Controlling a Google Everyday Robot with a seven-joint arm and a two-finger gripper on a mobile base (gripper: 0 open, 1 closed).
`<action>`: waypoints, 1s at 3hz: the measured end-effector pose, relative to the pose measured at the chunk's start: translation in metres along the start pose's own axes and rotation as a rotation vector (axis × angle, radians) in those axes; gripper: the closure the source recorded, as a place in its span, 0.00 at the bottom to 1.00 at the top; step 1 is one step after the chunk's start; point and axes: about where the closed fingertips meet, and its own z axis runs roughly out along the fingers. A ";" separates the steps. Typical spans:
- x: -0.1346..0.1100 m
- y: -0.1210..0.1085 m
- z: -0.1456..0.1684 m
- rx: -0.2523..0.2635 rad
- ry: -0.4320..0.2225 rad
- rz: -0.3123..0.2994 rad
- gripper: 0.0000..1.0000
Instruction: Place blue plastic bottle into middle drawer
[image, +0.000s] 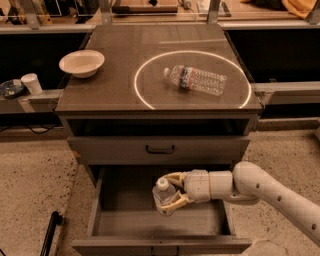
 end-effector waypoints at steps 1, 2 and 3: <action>0.000 -0.001 0.009 -0.033 -0.038 0.009 1.00; 0.020 -0.002 0.034 -0.035 -0.127 0.036 1.00; 0.062 0.012 0.061 -0.017 -0.109 0.084 1.00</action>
Offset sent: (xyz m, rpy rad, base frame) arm 0.0180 0.0449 -0.0614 0.2375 0.0704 0.0536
